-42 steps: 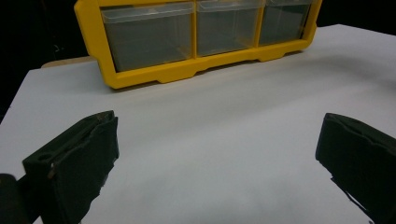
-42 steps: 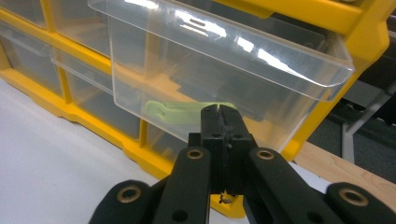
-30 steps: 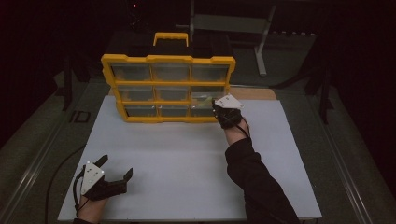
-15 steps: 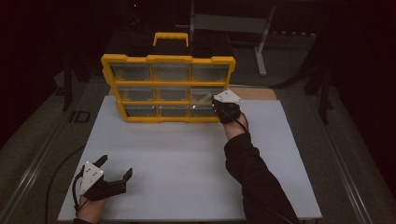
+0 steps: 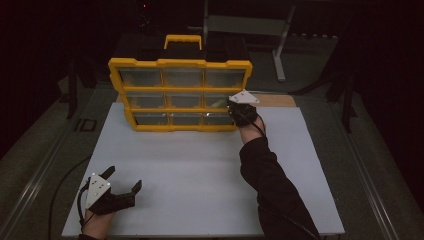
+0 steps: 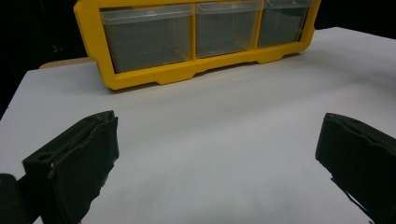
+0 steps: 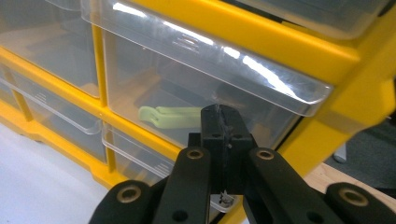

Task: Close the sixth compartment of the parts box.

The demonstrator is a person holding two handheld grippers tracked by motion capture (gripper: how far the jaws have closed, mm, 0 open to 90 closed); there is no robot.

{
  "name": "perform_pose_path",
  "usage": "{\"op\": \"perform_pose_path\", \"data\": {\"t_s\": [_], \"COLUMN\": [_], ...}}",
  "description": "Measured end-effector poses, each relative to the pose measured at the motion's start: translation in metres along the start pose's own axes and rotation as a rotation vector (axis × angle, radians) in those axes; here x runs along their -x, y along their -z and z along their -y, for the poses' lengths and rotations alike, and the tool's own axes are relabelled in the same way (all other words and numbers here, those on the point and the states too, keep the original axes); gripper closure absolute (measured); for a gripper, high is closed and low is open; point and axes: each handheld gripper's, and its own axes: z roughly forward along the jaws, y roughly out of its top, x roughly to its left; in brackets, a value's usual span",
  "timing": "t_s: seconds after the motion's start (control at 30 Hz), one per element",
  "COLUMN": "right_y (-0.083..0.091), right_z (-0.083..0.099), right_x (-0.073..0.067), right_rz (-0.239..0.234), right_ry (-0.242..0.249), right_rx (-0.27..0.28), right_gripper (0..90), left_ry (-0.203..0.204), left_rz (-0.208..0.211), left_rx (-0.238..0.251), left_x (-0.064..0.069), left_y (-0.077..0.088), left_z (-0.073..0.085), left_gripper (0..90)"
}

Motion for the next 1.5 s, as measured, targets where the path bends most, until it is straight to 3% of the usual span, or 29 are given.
{"op": "perform_pose_path", "data": {"t_s": [0.27, 0.5, 0.57, 0.7, 0.83, 0.93, 1.1, 1.27, 1.5], "right_y": [-0.002, -0.002, -0.001, 0.003, 0.005, 0.009, 0.013, 0.015, 0.017], "right_z": [-0.003, -0.002, -0.003, -0.003, -0.003, -0.002, -0.001, 0.001, 0.004], "right_x": [-0.002, -0.003, -0.003, -0.004, -0.004, -0.007, -0.01, -0.014, -0.016], "right_rz": [-0.008, -0.005, -0.017, -0.065, -0.089, -0.108, -0.151, -0.183, -0.196], "right_ry": [-0.006, 0.023, 0.006, -0.074, -0.101, -0.113, -0.13, -0.113, -0.105], "right_rx": [0.01, -0.001, -0.001, -0.001, -0.01, -0.003, -0.003, -0.022, -0.038], "right_gripper": [90.0, 90.0, 90.0, 90.0, 87.4, 81.8, 64.1, 46.2, 28.8], "left_ry": [0.003, 0.003, 0.001, 0.001, 0.003, 0.001, 0.0, 0.001, -0.001], "left_rz": [-0.001, -0.005, -0.005, -0.002, -0.004, -0.006, -0.005, -0.004, -0.003], "left_rx": [0.0, -0.004, -0.003, -0.004, -0.005, -0.005, -0.005, -0.007, -0.007], "left_x": [-0.001, -0.002, -0.002, -0.001, -0.001, -0.002, -0.001, -0.001, -0.001], "left_y": [0.0, 0.0, 0.0, 0.0, 0.0, 0.0, 0.0, 0.0, 0.0], "left_z": [0.001, 0.001, 0.001, 0.001, 0.001, 0.001, 0.001, 0.001, 0.001], "left_gripper": [0.0, 0.0, 0.0, 0.0, 0.0, 0.0, 0.0, 0.0, 0.0]}}
